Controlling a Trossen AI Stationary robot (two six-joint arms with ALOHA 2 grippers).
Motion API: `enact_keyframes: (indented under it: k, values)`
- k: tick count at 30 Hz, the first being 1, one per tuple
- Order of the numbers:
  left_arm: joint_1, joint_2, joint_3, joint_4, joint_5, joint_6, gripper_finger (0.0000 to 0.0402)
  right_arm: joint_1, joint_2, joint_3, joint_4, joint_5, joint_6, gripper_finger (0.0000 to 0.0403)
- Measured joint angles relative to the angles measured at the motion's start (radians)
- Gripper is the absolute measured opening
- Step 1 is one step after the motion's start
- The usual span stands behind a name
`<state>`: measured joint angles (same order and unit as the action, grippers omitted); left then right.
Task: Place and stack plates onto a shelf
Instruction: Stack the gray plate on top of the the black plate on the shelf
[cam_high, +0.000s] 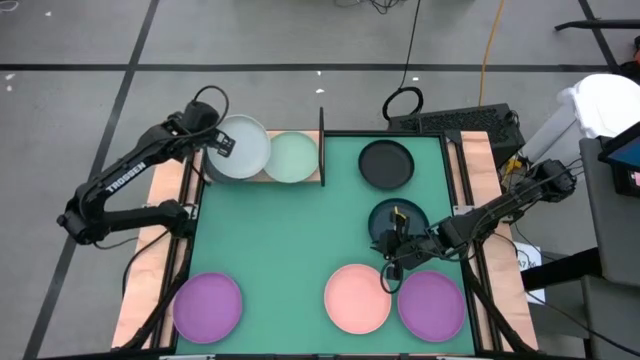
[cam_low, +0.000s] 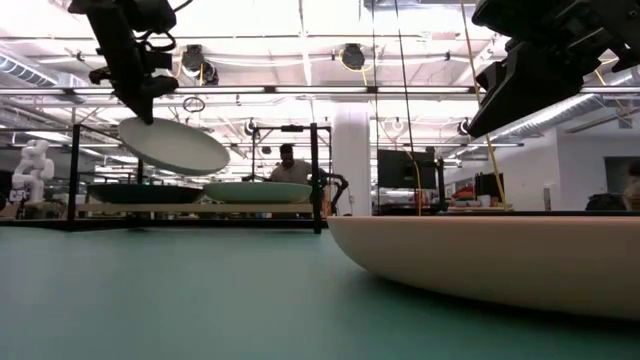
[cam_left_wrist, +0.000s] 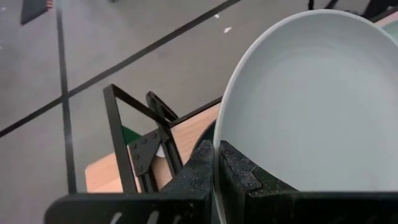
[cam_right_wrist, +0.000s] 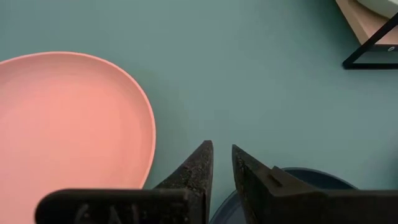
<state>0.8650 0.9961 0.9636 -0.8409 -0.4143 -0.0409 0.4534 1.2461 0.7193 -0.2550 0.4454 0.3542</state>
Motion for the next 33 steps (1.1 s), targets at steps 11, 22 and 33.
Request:
enact_keyframes:
  k: [11,22,33]
  values:
    - [-0.058,0.075,-0.001,-0.023,-0.218,-0.119,0.0010,0.000,0.000,0.000,0.001,-0.001,0.000,0.0047]
    - [-0.097,0.043,-0.002,-0.110,-0.312,-0.227,0.0010,0.000,0.000,0.000,0.001,-0.001,-0.007,0.0047]
    - [-0.097,0.044,-0.012,-0.205,-0.287,-0.317,0.0020,0.000,0.000,0.000,0.000,-0.001,-0.008,0.0047]
